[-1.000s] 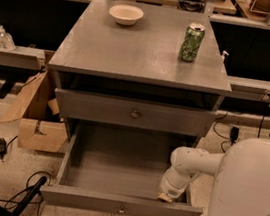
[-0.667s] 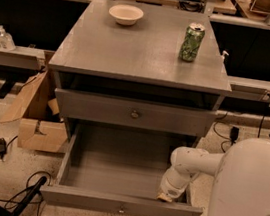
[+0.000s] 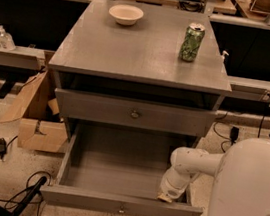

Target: Open middle drawer

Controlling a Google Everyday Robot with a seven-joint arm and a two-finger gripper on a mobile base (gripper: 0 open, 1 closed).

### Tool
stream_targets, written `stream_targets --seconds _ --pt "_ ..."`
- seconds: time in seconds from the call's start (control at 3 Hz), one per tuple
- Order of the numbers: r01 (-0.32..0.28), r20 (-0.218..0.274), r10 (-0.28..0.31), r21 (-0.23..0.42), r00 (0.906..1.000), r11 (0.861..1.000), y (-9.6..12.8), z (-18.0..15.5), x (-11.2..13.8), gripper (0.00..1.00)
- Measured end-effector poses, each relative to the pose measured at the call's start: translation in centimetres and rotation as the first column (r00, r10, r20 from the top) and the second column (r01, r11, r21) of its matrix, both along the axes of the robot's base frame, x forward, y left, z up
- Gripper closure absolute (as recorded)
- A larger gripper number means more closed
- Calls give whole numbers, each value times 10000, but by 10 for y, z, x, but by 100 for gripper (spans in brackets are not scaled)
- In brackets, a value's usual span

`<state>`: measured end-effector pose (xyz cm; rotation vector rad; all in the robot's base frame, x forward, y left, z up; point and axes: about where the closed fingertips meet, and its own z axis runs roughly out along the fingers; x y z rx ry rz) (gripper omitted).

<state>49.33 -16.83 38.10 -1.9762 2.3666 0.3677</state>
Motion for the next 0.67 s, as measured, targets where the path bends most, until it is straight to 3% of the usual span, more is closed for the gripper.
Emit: stream_targets --seconds 0.33,0.67 --pt "0 -1 0 0 10000 10000 0 0 0 15" --pt "-1 -4 1 0 10000 10000 1 0 8 0"
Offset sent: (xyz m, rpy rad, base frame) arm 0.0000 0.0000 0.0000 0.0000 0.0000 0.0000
